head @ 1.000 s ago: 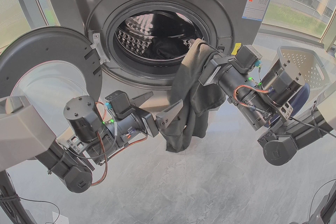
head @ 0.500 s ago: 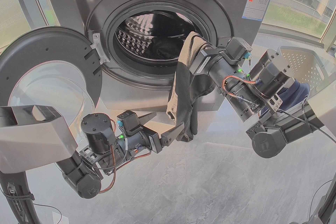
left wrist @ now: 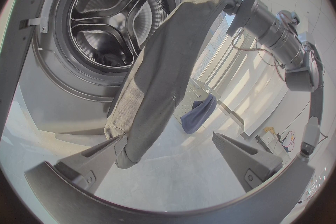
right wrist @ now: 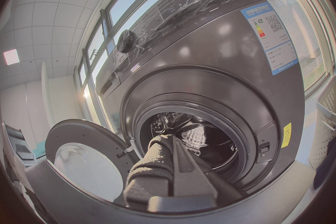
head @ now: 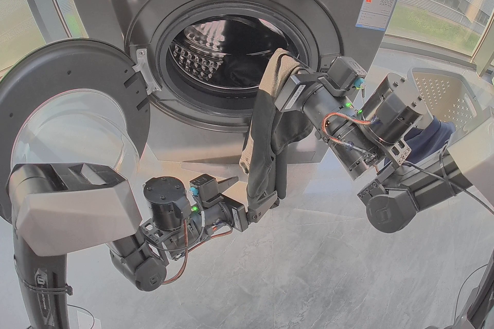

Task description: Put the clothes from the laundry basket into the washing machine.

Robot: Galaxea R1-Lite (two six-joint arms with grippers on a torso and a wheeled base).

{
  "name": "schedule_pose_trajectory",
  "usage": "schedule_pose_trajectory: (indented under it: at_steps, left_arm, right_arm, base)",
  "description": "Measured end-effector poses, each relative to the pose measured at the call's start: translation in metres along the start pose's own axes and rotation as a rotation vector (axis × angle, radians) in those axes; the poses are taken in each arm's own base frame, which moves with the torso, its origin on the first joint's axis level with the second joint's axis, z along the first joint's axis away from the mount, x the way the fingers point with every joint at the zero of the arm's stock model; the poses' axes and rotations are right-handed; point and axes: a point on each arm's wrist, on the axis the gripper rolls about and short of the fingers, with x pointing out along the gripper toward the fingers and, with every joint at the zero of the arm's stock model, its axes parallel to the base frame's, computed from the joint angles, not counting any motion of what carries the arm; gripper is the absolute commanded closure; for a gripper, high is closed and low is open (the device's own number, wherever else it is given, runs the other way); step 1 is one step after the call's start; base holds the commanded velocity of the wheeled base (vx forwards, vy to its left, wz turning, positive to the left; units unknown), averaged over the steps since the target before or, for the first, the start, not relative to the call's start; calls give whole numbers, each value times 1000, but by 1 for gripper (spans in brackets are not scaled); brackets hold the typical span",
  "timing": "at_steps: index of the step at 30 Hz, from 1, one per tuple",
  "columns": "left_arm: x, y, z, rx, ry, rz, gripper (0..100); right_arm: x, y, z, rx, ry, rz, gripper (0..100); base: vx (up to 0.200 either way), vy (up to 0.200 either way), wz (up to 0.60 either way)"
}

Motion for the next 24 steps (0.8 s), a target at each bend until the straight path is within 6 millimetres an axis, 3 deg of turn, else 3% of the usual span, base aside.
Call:
schedule_pose_trajectory:
  at_steps: [11, 19, 20, 24]
  left_arm:
    - [33, 17, -27, 19, -18, 96, 0]
    - [55, 23, -33, 25, -68, 101, 0]
    - [58, 24, -33, 26, -78, 103, 100]
    - [67, 32, -34, 39, -110, 136, 100]
  right_arm:
    - [-1, 4, -2, 6, 7, 9, 100]
    - [-3, 8, -2, 11, 10, 16, 100]
    - [-3, 8, -2, 12, 10, 17, 100]
    - [-3, 9, -2, 14, 10, 17, 100]
  base:
    - [0, 0, 0]
    - [0, 0, 0]
    - [0, 0, 0]
    - [0, 0, 0]
